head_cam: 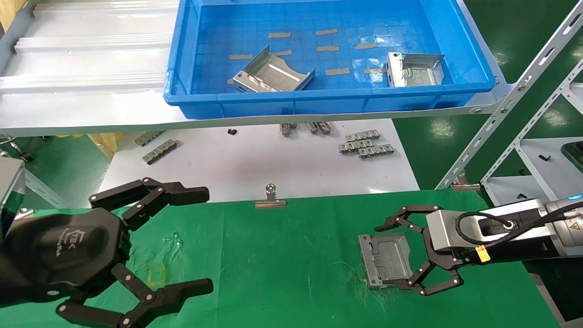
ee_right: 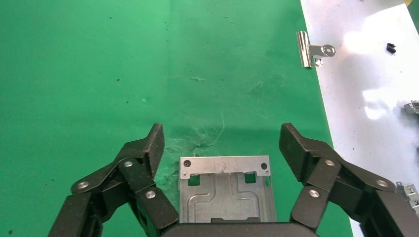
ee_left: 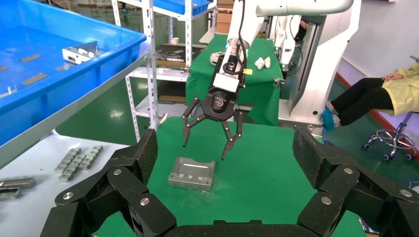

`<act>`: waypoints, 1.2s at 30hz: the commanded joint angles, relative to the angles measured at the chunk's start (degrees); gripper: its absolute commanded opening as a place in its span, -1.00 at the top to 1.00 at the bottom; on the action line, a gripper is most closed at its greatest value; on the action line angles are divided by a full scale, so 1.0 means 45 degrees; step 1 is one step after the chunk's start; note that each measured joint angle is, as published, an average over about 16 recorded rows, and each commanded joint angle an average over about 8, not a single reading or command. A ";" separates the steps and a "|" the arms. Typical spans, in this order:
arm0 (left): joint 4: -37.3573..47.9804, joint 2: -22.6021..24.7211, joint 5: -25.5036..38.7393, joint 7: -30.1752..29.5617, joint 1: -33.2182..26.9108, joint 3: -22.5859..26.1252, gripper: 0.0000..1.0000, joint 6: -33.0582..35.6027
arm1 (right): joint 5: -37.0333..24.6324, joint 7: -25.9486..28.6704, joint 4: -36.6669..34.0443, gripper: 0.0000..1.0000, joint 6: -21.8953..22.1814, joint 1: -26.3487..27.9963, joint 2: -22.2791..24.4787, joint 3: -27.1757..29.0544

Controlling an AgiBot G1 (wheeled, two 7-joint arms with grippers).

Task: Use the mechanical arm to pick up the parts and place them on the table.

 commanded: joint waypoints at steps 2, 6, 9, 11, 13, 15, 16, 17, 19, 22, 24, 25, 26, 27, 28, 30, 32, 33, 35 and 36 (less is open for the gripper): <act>0.0000 0.0000 0.0000 0.0000 0.0000 0.0000 -1.00 0.0000 | -0.0002 -0.0029 -0.0001 -1.00 0.0042 -0.0017 -0.0007 -0.0017; 0.0000 0.0000 0.0000 0.0000 0.0000 0.0000 -1.00 0.0000 | 0.0031 0.0271 0.0346 -1.00 0.0060 -0.0320 0.0075 0.0448; 0.0001 0.0000 0.0000 0.0000 0.0000 0.0000 -1.00 0.0000 | 0.0100 0.0701 0.0807 -1.00 0.0067 -0.0722 0.0182 0.1072; 0.0001 0.0000 -0.0001 0.0000 0.0000 0.0000 -1.00 0.0000 | 0.0152 0.1023 0.1153 -1.00 0.0072 -0.1024 0.0262 0.1540; 0.0001 0.0000 -0.0001 0.0000 0.0000 0.0001 -1.00 0.0000 | 0.0203 0.1344 0.1497 -1.00 0.0076 -0.1325 0.0342 0.2006; 0.0001 0.0000 -0.0001 0.0000 0.0000 0.0001 -1.00 0.0000 | 0.0255 0.1667 0.1843 -1.00 0.0081 -0.1626 0.0422 0.2475; 0.0001 0.0000 -0.0001 0.0000 0.0000 0.0001 -1.00 0.0000 | 0.0281 0.1828 0.2016 -1.00 0.0084 -0.1777 0.0463 0.2709; 0.0001 0.0000 -0.0001 0.0001 0.0000 0.0001 -1.00 0.0000 | 0.0307 0.1989 0.2189 -1.00 0.0086 -0.1928 0.0503 0.2943; 0.0001 0.0000 -0.0001 0.0001 0.0000 0.0001 -1.00 0.0000 | 0.0359 0.2312 0.2535 -1.00 0.0091 -0.2230 0.0583 0.3412; 0.0001 0.0000 -0.0001 0.0001 -0.0001 0.0001 -1.00 0.0000 | 0.0436 0.2789 0.3047 -1.00 0.0098 -0.2677 0.0702 0.4105; 0.0001 0.0000 -0.0001 0.0001 -0.0001 0.0001 -1.00 0.0000 | 0.0487 0.3108 0.3389 -1.00 0.0103 -0.2976 0.0781 0.4568; 0.0001 0.0000 -0.0001 0.0001 -0.0001 0.0001 -1.00 0.0000 | 0.0513 0.3270 0.3562 -1.00 0.0105 -0.3127 0.0822 0.4803; 0.0001 0.0000 -0.0001 0.0001 -0.0001 0.0001 -1.00 0.0000 | 0.0538 0.3425 0.3729 -1.00 0.0107 -0.3272 0.0860 0.5028; 0.0001 0.0000 -0.0001 0.0001 -0.0001 0.0001 -1.00 0.0000 | 0.0564 0.3586 0.3901 -1.00 0.0110 -0.3423 0.0900 0.5262; 0.0001 0.0000 -0.0001 0.0001 -0.0001 0.0001 -1.00 0.0000 | 0.0590 0.3748 0.4074 -1.00 0.0112 -0.3574 0.0941 0.5497; 0.0001 0.0000 -0.0001 0.0001 -0.0001 0.0001 -1.00 0.0000 | 0.0641 0.4064 0.4414 -1.00 0.0117 -0.3870 0.1019 0.5956; 0.0001 0.0000 -0.0001 0.0001 -0.0001 0.0001 -1.00 0.0000 | 0.0691 0.4378 0.4750 -1.00 0.0122 -0.4164 0.1098 0.6411; 0.0001 0.0000 -0.0001 0.0001 -0.0001 0.0001 -1.00 0.0000 | 0.0717 0.4540 0.4923 -1.00 0.0124 -0.4315 0.1138 0.6647; 0.0001 0.0000 -0.0001 0.0001 -0.0001 0.0001 -1.00 0.0000 | 0.0768 0.4856 0.5262 -1.00 0.0129 -0.4611 0.1217 0.7106; 0.0001 0.0000 -0.0001 0.0001 -0.0001 0.0002 -1.00 0.0000 | 0.0794 0.5017 0.5435 -1.00 0.0131 -0.4762 0.1257 0.7339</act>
